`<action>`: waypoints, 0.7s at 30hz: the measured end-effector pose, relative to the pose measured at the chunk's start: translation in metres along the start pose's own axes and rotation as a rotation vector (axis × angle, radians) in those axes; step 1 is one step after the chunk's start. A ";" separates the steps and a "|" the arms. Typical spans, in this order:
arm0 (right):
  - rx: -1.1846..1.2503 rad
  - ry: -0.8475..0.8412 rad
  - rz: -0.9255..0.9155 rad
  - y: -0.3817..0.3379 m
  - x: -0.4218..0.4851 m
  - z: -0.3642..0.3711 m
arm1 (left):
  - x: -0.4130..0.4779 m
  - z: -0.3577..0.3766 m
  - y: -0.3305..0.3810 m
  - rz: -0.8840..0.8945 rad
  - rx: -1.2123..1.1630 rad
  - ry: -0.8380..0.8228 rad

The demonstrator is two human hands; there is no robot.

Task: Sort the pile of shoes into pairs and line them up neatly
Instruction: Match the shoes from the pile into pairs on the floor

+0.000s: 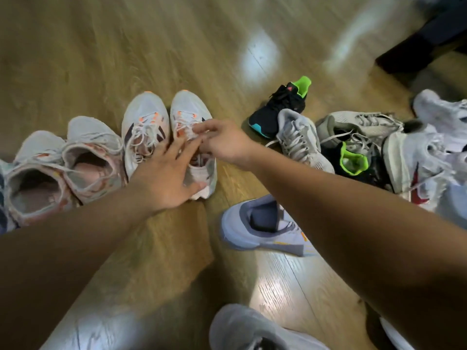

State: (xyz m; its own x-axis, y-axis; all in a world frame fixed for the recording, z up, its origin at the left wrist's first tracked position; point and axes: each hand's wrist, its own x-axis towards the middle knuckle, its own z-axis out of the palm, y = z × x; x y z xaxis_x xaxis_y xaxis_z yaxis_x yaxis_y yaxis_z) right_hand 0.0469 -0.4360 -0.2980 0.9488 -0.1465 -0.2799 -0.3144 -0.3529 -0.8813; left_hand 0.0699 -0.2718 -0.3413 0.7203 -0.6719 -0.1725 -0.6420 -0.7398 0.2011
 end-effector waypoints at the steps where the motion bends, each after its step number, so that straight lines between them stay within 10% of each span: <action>1: -0.046 0.093 -0.004 0.008 -0.004 -0.010 | 0.001 0.000 0.001 0.004 0.037 -0.026; 8: -1.318 0.329 0.181 0.119 -0.060 -0.113 | 0.016 -0.008 0.005 -0.062 0.081 -0.267; 21: -0.954 0.327 0.010 0.116 -0.084 -0.150 | 0.015 -0.009 0.006 -0.077 0.025 -0.298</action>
State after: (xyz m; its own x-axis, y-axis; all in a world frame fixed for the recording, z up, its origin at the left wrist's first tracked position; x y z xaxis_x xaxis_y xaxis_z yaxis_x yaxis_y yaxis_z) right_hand -0.0737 -0.6034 -0.3194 0.9360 -0.3496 -0.0415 -0.3515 -0.9213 -0.1663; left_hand 0.0797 -0.2860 -0.3339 0.6602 -0.5918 -0.4625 -0.5976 -0.7869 0.1538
